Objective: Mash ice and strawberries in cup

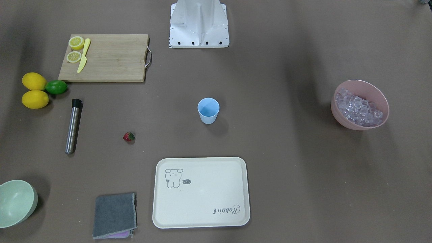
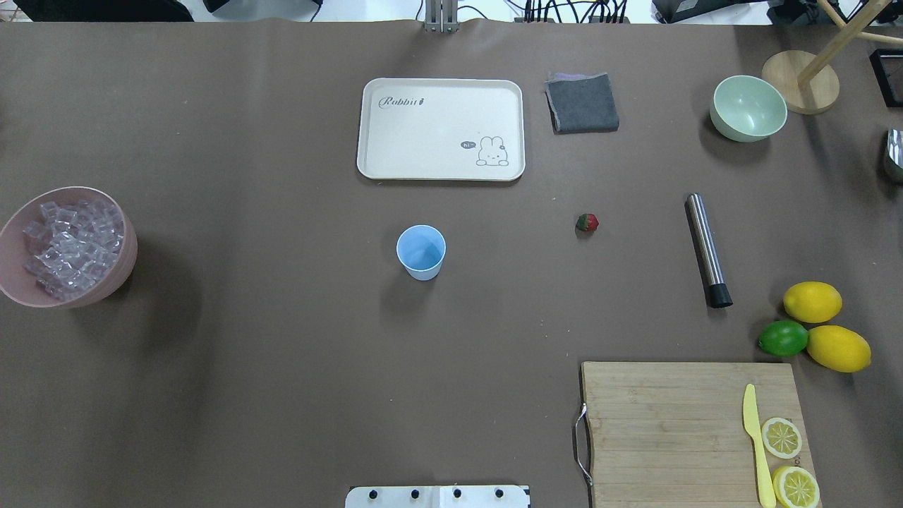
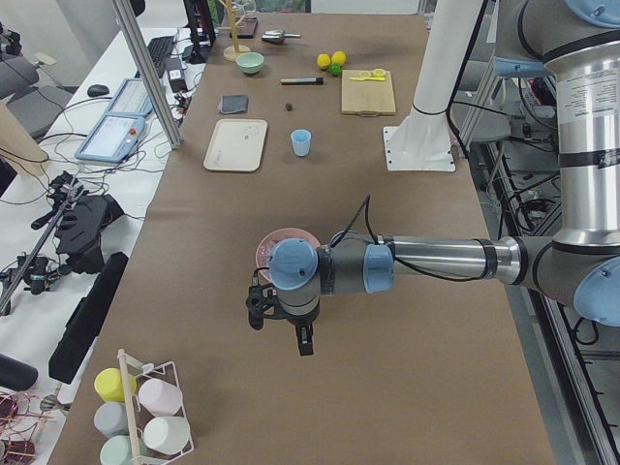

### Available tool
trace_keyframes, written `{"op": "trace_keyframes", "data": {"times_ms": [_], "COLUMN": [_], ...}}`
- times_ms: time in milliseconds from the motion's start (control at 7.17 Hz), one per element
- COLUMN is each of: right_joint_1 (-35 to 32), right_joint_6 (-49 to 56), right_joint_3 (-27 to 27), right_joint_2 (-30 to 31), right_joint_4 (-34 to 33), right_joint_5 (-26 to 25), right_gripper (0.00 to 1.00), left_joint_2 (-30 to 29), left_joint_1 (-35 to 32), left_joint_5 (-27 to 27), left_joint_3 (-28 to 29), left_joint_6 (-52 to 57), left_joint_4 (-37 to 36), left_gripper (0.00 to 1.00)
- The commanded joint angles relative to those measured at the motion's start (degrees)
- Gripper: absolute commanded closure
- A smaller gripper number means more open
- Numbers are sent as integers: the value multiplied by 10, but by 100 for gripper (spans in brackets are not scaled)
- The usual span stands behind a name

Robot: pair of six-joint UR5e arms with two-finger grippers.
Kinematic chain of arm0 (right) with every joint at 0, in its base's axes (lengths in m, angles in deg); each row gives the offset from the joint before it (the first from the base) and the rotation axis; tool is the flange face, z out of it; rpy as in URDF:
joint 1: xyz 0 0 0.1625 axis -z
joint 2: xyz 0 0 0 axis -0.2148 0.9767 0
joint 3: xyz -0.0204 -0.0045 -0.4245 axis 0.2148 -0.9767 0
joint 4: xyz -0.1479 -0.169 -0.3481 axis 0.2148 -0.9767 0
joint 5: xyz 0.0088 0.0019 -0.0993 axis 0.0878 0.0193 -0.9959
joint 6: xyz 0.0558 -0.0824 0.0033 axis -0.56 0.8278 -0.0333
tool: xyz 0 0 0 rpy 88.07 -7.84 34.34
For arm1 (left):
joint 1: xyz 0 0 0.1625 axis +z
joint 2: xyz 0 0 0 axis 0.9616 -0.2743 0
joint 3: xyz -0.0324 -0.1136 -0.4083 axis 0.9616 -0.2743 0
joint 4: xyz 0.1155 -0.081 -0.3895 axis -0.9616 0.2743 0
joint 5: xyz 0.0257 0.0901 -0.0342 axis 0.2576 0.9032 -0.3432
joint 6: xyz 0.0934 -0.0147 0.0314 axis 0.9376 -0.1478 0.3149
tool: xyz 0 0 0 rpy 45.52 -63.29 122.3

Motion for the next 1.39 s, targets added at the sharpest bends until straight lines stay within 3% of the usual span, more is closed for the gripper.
{"op": "trace_keyframes", "data": {"times_ms": [0, 697, 1115, 1255], "right_joint_1": [-15, -26, -26, -26], "right_joint_6": [-3, 5, 2, 1], "right_joint_3": [-11, -11, -8, -8], "right_joint_2": [-9, -1, -5, -7], "right_joint_4": [-1, 0, 0, 0], "right_joint_5": [25, 38, 40, 43], "right_gripper": [0, 0, 0, 0], "left_joint_2": [-6, -23, -24, -26], "left_joint_1": [0, -1, -3, -3], "left_joint_5": [0, -13, -59, -82], "left_joint_3": [-1, -25, -26, -22], "left_joint_6": [-2, -1, -1, -5], "left_joint_4": [0, 27, 144, 220], "left_gripper": [1, 1, 1, 1]}}
